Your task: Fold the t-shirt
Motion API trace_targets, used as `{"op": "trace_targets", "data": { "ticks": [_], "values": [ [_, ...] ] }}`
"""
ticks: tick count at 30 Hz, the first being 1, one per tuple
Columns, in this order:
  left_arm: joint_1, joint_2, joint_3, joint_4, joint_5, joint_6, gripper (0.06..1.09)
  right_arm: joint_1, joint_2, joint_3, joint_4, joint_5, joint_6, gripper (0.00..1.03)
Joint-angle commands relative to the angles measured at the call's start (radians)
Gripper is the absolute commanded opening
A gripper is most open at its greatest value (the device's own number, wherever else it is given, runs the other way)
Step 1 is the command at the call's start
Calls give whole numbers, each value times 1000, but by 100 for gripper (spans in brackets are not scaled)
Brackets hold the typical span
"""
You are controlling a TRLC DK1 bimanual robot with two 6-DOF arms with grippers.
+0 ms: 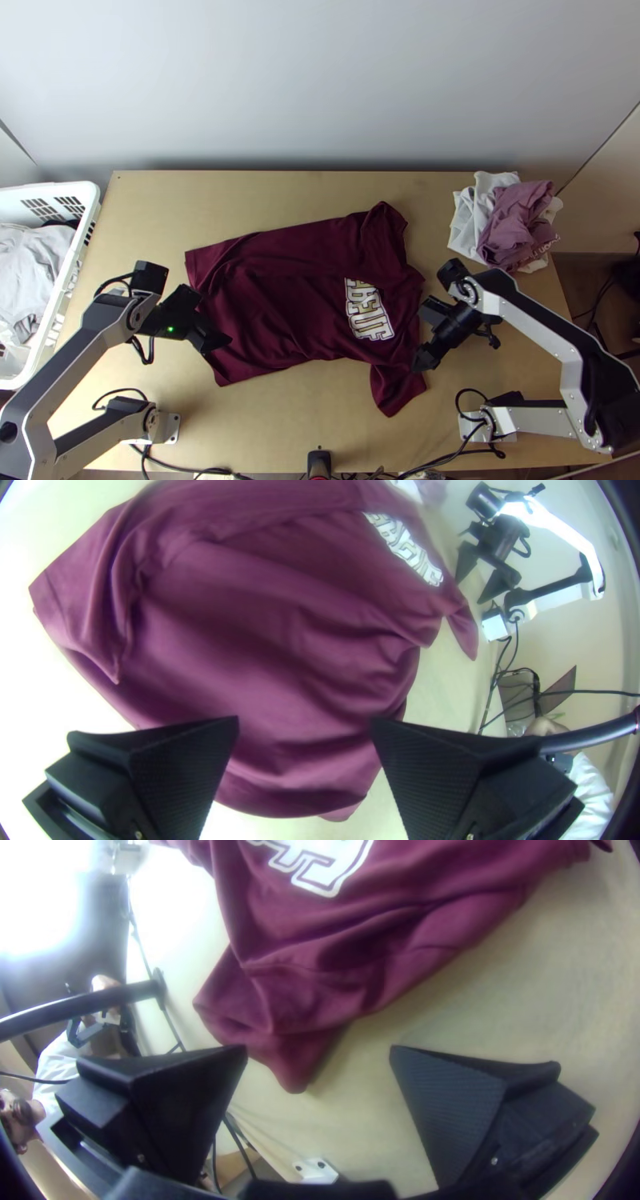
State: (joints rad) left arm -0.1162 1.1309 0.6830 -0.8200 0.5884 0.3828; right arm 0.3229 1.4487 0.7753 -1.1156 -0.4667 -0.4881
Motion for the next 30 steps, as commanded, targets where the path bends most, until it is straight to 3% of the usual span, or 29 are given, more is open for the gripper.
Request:
{"op": "trace_targets", "data": {
  "ticks": [1, 9, 13, 17, 21, 30],
  "values": [
    [15, 15, 16, 2, 1, 2, 101, 62, 59, -22, -12, 7, -14, 99],
    [24, 30, 26, 10, 1, -2, 101, 111, 55, -38, -44, 5, -52, 99],
    [24, 32, 27, 16, 2, -4, 101, 166, 36, -33, -62, 5, -67, 89],
    [23, 32, 29, 24, 4, -9, 101, 232, 7, -27, -72, 5, -67, 88],
    [24, 38, 32, 33, 4, -19, 101, 315, -45, -16, -72, 0, -58, 55],
    [24, 55, 33, 53, 4, -27, 101, 426, -31, -28, -29, 0, 40, 56]
  ]
}}
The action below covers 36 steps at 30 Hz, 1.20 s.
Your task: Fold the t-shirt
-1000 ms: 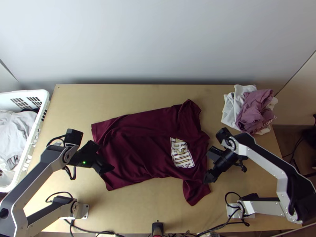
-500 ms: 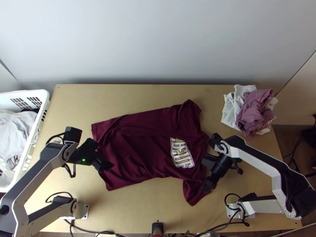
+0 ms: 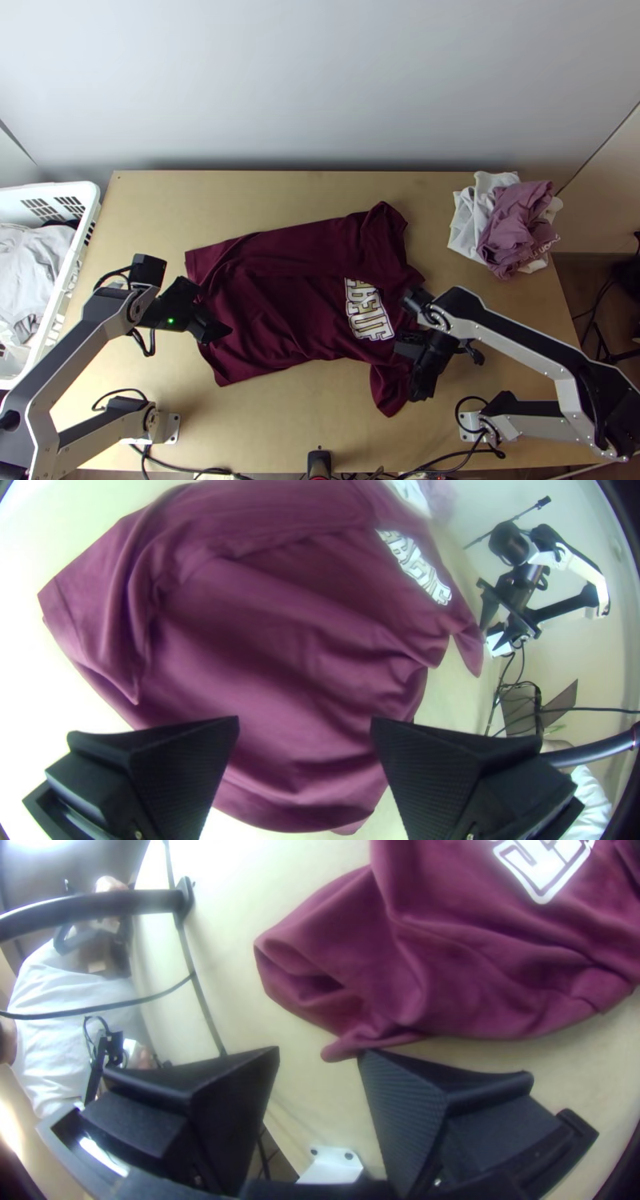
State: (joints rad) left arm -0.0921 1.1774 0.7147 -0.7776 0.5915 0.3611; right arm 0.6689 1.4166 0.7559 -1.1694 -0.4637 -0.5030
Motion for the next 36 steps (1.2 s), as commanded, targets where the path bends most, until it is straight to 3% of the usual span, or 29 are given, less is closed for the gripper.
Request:
{"op": "trace_targets", "data": {
  "ticks": [1, 7, 16, 17, 18, 19, 26, 32, 36],
  "values": [
    [2, 8, 0, 9, -1, -5, 101, 81, 1, -9, 27, -1, 60, 56],
    [38, -7, -4, 9, -1, 12, 101, 81, 13, -13, 59, 19, 87, 56],
    [42, -19, 2, 9, -1, 10, 101, 81, 113, -38, 155, 195, 142, 55],
    [42, -21, 2, 9, -1, 10, 101, 81, 114, -38, 168, 206, 152, 51],
    [43, -22, 3, 9, -1, 10, 101, 81, 111, -38, 185, 206, 155, 31],
    [45, -22, 6, 9, -1, 9, 101, 83, 102, -36, 209, 204, 155, 2],
    [49, -24, 12, 8, -1, 6, 101, 84, 62, 3, 229, 183, 198, 3],
    [49, -24, 9, 8, 1, -11, 101, 133, -41, 46, 321, 160, 360, 3],
    [52, -32, 15, 5, 1, -19, 101, 133, -61, 126, 317, 160, 419, 3]
  ]
}}
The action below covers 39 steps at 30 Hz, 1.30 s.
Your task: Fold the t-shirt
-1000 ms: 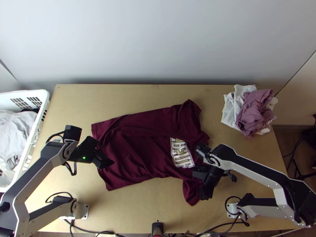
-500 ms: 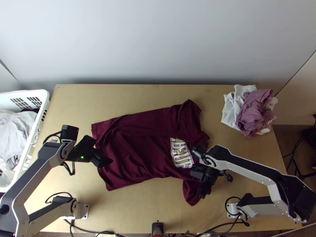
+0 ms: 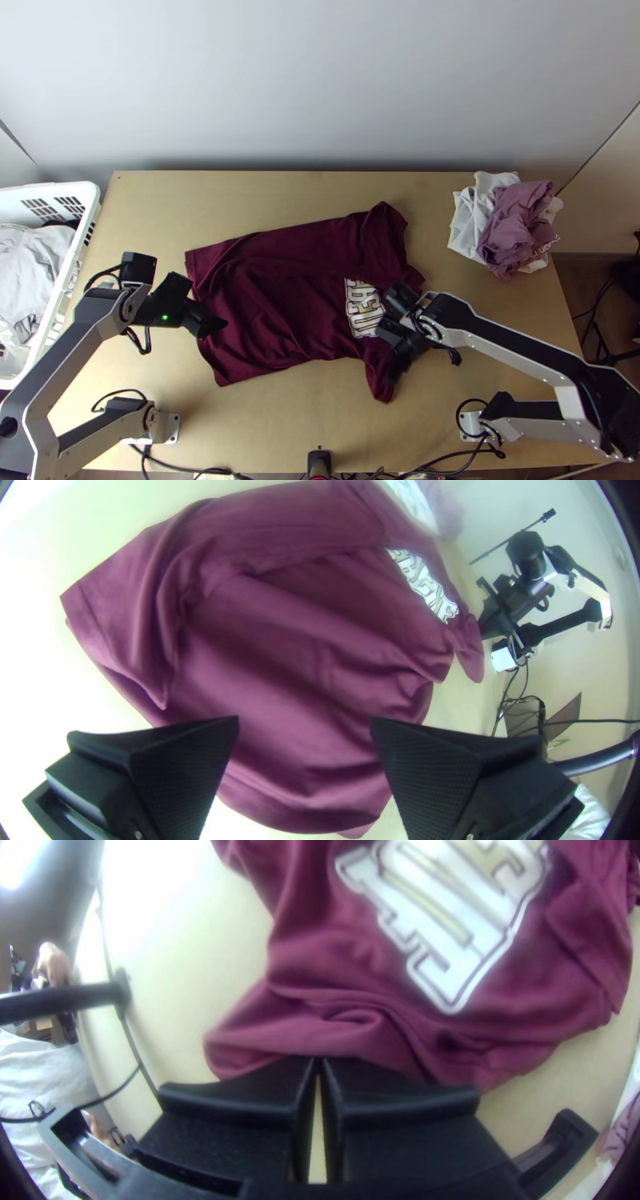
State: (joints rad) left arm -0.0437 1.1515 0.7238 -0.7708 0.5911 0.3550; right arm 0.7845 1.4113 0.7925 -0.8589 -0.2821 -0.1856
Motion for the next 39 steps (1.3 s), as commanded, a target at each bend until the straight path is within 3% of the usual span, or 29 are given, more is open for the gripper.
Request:
{"op": "trace_targets", "data": {
  "ticks": [1, 7, 26, 30, 35, 39],
  "values": [
    [4, -10, 8, -8, 1, -13, 101, 18, -66, 108, 8, -22, 113, 3],
    [5, -38, 26, -35, 4, -44, 101, 15, -100, 175, 3, -22, 147, 3],
    [10, -161, -73, -71, 73, -162, 101, -71, -123, 286, -42, -20, 138, 3],
    [19, -144, -73, -107, 35, -108, 101, -85, -112, 286, -42, -22, 133, 3],
    [13, -121, 3, -265, 27, 16, 102, -97, -91, 286, -42, -22, 123, 3],
    [7, -75, 49, -355, -97, 71, 104, -99, -69, 286, -42, -22, 117, 3]
  ]
}}
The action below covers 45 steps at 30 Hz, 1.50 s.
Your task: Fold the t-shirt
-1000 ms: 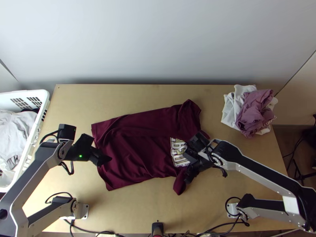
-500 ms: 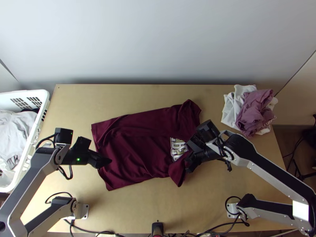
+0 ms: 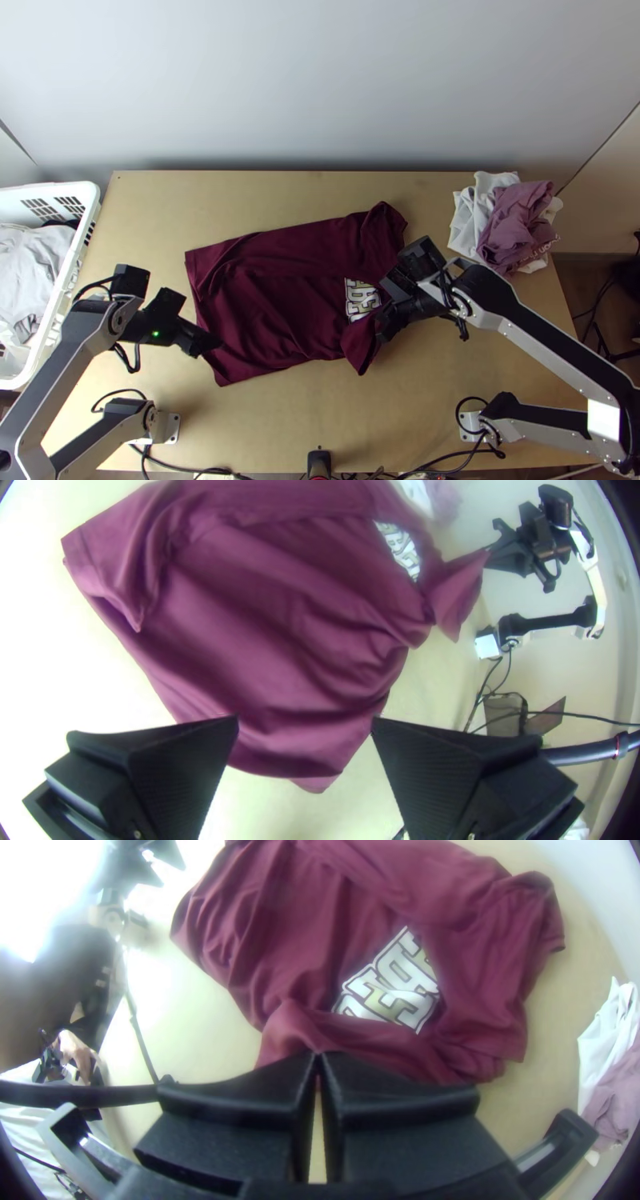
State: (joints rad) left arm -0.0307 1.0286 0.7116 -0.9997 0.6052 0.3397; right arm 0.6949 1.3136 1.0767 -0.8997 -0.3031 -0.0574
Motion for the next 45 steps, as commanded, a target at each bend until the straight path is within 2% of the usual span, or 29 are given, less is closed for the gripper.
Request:
{"op": "trace_targets", "data": {
  "ticks": [1, 5, 10, 14, 22, 33, 40, 45],
  "values": [
    [-6, 68, 72, -149, -147, 105, 104, -9, 32, 3, -1, -1, -13, 3],
    [3, 102, 81, -186, -243, 153, 104, -9, 59, 19, -1, -1, -18, 3],
    [-9, 79, 95, -316, -242, 254, 103, -12, 92, 51, -1, -1, -27, 3],
    [-69, 128, 84, -303, -239, 239, 104, -20, 130, 85, -1, -1, -33, 3],
    [-186, 117, 32, -255, -153, 196, 104, -20, 162, 109, -1, -1, -32, 3],
    [-259, 159, 26, -146, -143, 157, 104, -20, 171, 141, -1, -8, -15, 3],
    [-275, 232, 32, -83, -143, 196, 104, -21, 171, 167, -4, -37, 4, 3],
    [-362, 269, 32, -79, -156, 205, 104, -21, 173, 173, -4, -44, 14, 3]
  ]
}}
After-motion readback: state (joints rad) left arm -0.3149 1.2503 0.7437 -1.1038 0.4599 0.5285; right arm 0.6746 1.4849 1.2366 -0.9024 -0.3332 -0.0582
